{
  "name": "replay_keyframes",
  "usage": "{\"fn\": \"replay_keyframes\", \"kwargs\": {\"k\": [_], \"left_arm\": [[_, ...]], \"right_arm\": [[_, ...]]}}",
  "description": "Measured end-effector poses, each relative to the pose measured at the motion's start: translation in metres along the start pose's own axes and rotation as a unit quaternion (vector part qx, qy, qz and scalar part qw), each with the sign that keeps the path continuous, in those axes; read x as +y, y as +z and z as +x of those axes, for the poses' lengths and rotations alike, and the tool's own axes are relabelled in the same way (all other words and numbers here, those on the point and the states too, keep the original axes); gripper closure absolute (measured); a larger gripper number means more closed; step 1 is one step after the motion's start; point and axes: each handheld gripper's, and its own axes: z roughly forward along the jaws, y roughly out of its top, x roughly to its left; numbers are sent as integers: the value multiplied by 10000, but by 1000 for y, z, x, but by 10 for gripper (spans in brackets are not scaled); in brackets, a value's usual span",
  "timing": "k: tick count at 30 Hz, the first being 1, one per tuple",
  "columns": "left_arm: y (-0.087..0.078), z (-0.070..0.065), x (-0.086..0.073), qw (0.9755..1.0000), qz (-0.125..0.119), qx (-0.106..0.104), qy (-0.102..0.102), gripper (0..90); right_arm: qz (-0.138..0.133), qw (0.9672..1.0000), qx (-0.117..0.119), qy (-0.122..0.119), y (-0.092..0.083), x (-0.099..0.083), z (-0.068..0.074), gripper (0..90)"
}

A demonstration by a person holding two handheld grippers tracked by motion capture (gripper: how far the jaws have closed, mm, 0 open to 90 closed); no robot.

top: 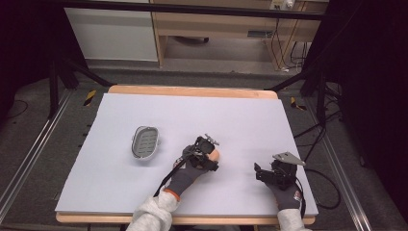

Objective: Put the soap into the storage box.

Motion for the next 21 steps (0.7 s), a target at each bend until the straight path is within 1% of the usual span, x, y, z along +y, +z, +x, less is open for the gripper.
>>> {"fn": "replay_keyframes", "kwargs": {"k": [1,4,5,7,9,11,14,15,18,21], "left_arm": [[-2,0,0,10000,-20,-13,24,313],[-8,-1,1,9999,-92,-50,15,314],[-11,-1,1,9999,-85,-72,54,315],[-17,-1,0,9998,-177,-110,56,314],[-22,-1,-1,9995,-272,-127,27,315],[-27,1,-1,9994,-295,-154,16,315],[-33,4,-1,9993,-351,-123,47,315],[-35,5,-2,9992,-386,-127,10,316],[-43,9,-3,9989,-443,-160,33,316],[-51,13,-7,9984,-539,-143,7,316]], "right_arm": [[-16,10000,9,31,-1,0,0,94],[-6,10000,-13,1,0,0,0,94],[-8,10000,5,19,0,0,0,94],[-2,10000,-6,-23,0,0,0,94],[-2,10000,-14,-6,0,0,-1,94],[1,10000,-22,-12,0,0,0,94],[-2,10000,-22,-6,0,0,-1,94],[-14,10000,-21,-8,0,0,-1,94],[-17,10000,-23,5,0,0,-1,94],[-10,10000,-36,-2,-1,0,0,94]]}}
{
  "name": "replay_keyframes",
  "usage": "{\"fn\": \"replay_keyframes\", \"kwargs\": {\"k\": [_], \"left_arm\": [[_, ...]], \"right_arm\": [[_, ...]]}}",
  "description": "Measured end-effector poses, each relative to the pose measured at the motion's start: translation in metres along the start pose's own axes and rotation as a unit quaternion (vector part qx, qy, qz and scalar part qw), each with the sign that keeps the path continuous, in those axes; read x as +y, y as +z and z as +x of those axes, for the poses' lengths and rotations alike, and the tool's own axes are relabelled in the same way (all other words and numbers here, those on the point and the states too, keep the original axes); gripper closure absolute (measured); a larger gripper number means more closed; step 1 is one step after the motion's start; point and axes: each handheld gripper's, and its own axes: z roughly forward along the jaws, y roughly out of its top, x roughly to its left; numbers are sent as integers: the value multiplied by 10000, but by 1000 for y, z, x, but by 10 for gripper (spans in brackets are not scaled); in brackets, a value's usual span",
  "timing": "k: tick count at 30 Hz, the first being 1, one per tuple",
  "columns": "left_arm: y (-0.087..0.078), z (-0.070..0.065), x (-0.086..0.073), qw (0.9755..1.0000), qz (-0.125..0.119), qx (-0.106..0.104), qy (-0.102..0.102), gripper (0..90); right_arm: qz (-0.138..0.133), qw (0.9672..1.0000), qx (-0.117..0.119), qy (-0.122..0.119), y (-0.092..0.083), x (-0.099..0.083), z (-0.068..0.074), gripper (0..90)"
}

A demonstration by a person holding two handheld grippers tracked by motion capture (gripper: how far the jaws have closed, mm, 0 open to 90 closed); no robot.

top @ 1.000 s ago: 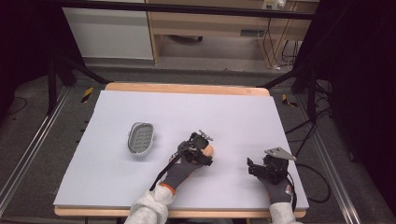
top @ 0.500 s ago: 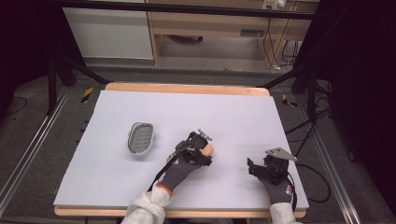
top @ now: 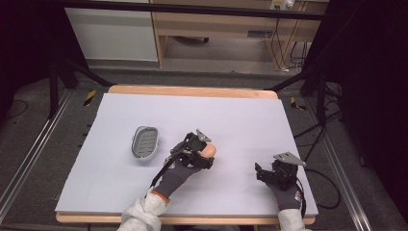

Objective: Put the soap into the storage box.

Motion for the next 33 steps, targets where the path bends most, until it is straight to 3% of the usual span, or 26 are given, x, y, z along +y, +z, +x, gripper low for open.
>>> {"fn": "replay_keyframes", "kwargs": {"k": [21,33], "left_arm": [[-49,40,-17,9979,-492,194,-361,317],[-82,67,-27,9935,-816,358,-704,317]], "right_arm": [[-42,10000,-16,7,-2,-1,-1,95],[-37,10000,-20,-7,-1,-1,0,95]]}}
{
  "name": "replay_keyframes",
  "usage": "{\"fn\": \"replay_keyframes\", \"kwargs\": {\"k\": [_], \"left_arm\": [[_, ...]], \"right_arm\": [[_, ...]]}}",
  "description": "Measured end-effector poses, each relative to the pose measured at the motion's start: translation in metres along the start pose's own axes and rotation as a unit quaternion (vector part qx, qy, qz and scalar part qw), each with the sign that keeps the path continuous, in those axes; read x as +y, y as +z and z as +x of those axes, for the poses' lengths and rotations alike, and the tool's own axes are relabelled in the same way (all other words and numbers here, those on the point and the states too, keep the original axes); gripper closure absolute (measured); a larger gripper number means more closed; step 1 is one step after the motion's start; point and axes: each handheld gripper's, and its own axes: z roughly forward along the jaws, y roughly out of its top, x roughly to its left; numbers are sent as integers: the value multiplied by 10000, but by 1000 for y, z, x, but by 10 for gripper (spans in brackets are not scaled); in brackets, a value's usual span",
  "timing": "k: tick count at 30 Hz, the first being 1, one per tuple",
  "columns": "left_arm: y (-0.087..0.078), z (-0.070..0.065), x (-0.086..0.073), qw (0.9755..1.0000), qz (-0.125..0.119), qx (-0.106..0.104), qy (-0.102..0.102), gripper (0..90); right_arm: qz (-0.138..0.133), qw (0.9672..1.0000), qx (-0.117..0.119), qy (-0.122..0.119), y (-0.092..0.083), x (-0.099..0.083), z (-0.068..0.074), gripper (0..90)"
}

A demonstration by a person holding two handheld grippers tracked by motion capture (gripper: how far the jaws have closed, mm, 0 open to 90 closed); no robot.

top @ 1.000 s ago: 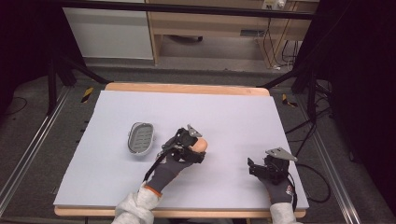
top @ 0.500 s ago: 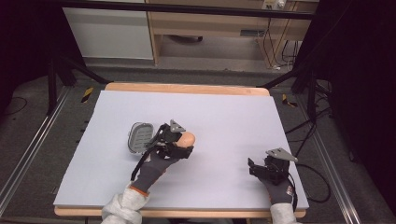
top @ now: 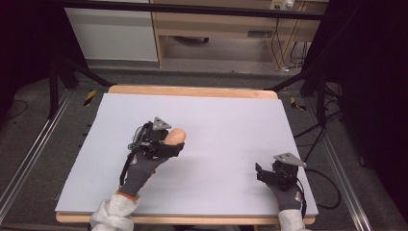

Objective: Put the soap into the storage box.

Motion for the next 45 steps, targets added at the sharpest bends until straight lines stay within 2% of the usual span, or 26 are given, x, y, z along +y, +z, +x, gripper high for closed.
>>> {"fn": "replay_keyframes", "kwargs": {"k": [9,22,35,45], "left_arm": [[-14,22,-4,9996,-54,217,-153,318],[-19,50,-15,9975,-52,510,-486,318],[-17,66,-25,9953,5,700,-668,318],[-4,74,-33,9936,143,801,-783,318]], "right_arm": [[15,10000,-5,-61,1,0,1,95],[42,10000,4,-69,2,0,2,95],[26,10000,13,-79,1,0,3,95],[46,9999,10,-104,2,0,3,95]]}}
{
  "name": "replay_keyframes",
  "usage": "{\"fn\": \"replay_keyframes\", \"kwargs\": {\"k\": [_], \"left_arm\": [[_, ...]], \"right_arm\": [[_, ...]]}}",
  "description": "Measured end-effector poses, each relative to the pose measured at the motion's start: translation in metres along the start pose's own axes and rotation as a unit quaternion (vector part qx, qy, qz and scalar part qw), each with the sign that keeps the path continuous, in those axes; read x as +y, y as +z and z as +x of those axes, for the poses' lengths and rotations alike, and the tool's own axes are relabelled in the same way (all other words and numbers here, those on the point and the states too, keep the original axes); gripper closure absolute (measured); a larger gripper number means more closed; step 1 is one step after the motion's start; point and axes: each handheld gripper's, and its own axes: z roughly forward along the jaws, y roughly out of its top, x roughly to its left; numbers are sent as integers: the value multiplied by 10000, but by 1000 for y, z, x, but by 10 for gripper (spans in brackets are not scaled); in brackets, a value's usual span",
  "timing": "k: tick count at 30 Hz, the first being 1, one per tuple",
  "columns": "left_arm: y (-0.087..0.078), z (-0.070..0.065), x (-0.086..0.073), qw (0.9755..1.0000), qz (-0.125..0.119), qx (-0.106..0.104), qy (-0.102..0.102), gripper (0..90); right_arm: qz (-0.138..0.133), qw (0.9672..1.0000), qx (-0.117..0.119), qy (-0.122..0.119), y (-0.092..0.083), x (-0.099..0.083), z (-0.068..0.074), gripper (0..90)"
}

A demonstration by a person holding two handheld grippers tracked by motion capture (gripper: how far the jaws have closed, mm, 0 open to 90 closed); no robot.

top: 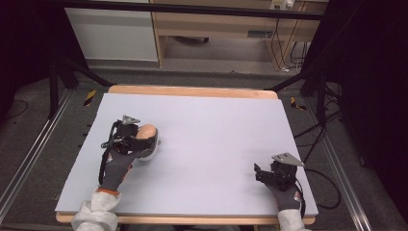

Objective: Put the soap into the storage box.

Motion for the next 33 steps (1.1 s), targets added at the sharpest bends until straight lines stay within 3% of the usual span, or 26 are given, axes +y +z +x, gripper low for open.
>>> {"fn": "replay_keyframes", "kwargs": {"k": [10,33], "left_arm": [[13,4,-3,9999,107,95,-28,318],[27,6,-11,9997,208,104,-121,318]], "right_arm": [[6,10000,14,2,0,0,0,95],[15,10000,16,-9,0,0,1,95]]}}
